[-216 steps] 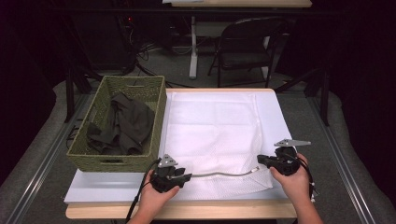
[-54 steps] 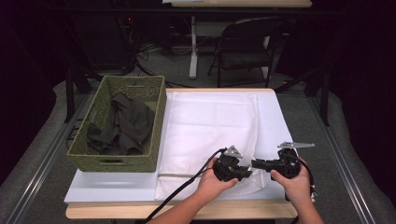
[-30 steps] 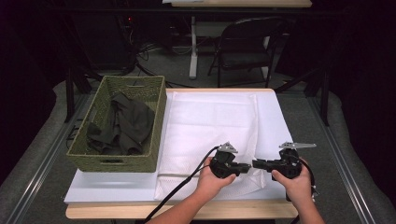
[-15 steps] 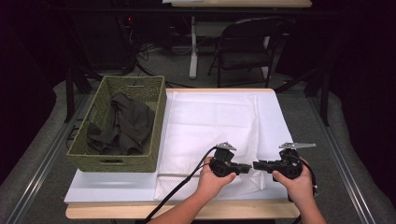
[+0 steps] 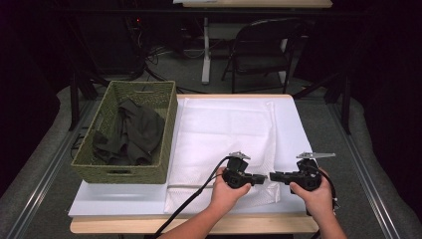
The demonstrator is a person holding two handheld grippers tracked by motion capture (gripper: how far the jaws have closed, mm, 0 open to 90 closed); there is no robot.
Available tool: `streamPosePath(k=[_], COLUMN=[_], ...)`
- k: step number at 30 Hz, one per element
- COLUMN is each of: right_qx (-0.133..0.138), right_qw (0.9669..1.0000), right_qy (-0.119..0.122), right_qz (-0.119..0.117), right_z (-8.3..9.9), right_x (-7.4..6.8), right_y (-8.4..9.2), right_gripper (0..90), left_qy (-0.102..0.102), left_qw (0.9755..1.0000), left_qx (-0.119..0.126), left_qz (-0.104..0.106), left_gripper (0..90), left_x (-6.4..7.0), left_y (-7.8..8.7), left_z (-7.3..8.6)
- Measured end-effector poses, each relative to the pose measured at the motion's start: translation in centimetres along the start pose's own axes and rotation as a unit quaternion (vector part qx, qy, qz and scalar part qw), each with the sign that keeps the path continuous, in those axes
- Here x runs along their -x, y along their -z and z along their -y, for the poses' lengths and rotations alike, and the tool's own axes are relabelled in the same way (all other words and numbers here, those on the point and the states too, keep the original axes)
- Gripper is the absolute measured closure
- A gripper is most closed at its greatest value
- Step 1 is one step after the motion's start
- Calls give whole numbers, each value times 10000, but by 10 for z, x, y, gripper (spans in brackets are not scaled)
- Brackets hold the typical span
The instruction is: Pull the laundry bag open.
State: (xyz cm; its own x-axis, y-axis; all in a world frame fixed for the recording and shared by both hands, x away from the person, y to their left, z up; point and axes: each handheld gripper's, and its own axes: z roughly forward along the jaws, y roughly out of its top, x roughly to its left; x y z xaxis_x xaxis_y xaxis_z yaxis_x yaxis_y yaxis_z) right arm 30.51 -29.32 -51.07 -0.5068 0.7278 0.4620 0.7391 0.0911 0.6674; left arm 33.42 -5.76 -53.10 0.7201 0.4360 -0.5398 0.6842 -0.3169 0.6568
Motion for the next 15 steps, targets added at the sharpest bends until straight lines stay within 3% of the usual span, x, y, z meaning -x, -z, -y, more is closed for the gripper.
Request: streamPosePath(k=[3,8,15], right_qx=[31,95,11], right_qw=[10000,9999,9999], right_qy=[-1,-44,-9], right_qz=[31,61,109], right_z=[0,-1,0], right_x=[0,3,3], right_y=[1,5,3], right_gripper=[856,857,857], left_qy=[-41,121,120], left_qw=[10000,9998,9997], left_qx=[29,24,12], left_qz=[-75,-143,-221], left_gripper=[870,869,869], left_x=[1,-7,-10], left_y=[1,4,7], left_z=[1,7,12])
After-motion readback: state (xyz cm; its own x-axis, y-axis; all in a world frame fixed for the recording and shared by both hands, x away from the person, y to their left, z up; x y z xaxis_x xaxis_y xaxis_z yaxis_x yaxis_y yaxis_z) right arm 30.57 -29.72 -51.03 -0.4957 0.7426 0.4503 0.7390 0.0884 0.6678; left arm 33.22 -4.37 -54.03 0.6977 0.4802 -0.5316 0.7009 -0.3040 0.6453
